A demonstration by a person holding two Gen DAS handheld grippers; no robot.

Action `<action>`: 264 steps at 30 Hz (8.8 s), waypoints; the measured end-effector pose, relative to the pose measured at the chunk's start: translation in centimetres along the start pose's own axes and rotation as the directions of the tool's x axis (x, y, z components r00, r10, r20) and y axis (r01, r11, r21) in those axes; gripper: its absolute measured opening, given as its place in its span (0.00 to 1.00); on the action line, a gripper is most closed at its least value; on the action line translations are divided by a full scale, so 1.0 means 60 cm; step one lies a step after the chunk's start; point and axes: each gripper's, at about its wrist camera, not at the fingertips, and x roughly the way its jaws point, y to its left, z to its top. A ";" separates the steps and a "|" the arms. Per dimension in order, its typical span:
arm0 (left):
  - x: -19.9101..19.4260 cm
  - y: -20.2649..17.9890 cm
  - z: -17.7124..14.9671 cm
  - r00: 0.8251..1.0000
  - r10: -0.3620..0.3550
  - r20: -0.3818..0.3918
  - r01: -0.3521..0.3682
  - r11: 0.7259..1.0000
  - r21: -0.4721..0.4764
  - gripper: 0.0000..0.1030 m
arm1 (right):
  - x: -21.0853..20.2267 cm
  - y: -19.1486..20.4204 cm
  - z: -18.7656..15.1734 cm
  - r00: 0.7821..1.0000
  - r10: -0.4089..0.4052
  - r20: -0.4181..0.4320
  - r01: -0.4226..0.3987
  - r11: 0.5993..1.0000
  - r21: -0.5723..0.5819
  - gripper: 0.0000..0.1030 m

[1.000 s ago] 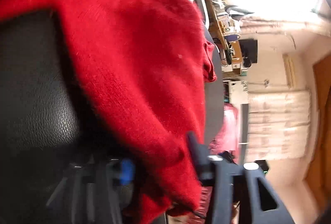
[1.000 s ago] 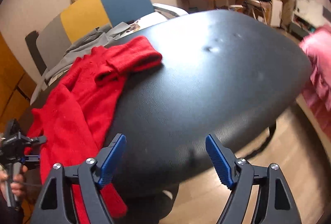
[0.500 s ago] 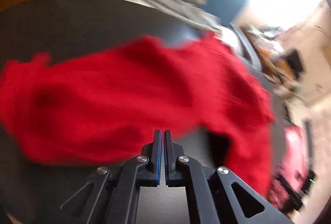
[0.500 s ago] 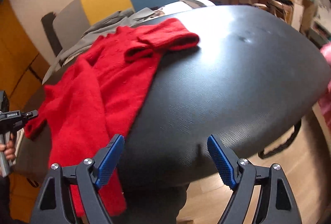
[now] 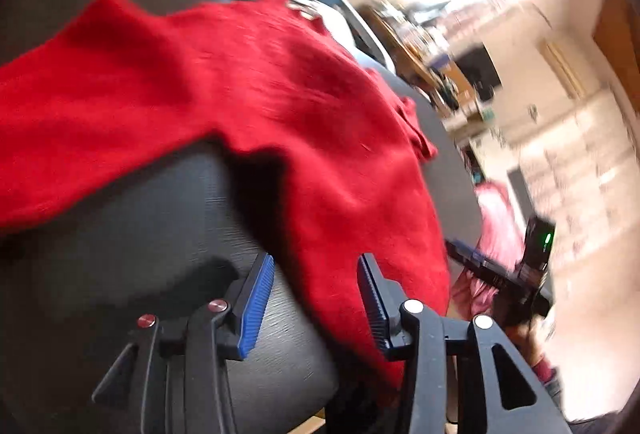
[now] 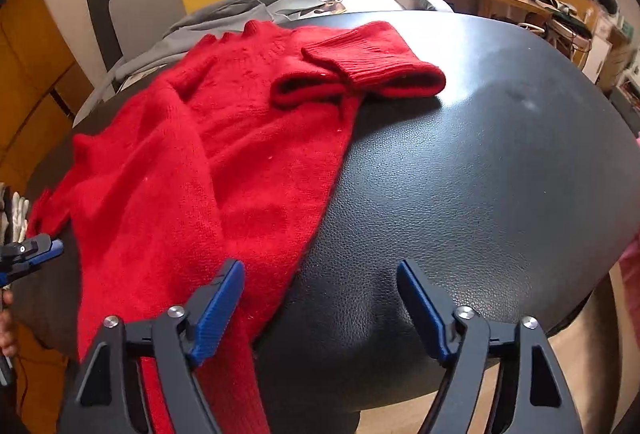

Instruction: Fold clothes

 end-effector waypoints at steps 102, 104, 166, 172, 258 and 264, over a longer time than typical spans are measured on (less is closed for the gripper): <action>-0.083 0.093 0.073 0.888 0.373 0.270 -0.406 0.911 0.078 0.26 | 0.113 0.107 0.267 0.984 0.041 0.176 0.013 0.955 -0.297 0.81; -0.057 0.080 0.069 0.891 0.376 0.252 -0.409 0.908 0.091 0.26 | 0.142 0.097 0.285 0.990 0.059 0.125 -0.021 0.960 -0.280 0.81; -0.071 0.105 0.029 0.905 0.309 0.293 -0.308 0.950 -0.052 0.29 | 0.032 0.000 0.254 0.993 0.080 0.084 -0.057 0.969 -0.239 0.68; -0.097 0.081 -0.060 0.904 0.330 0.271 -0.349 0.937 0.023 0.29 | 0.060 0.132 0.106 0.975 0.203 -0.088 -0.221 0.907 -0.358 0.68; -0.247 0.169 -0.249 0.975 0.070 0.213 -0.046 0.992 -0.118 0.31 | 0.092 0.450 -0.119 0.708 0.594 -0.383 -0.696 0.679 -0.235 0.12; -0.158 0.156 -0.204 0.975 -0.179 0.128 0.196 0.972 -0.129 0.39 | 0.148 0.343 -0.102 0.502 0.805 -0.318 -0.823 0.557 0.112 0.10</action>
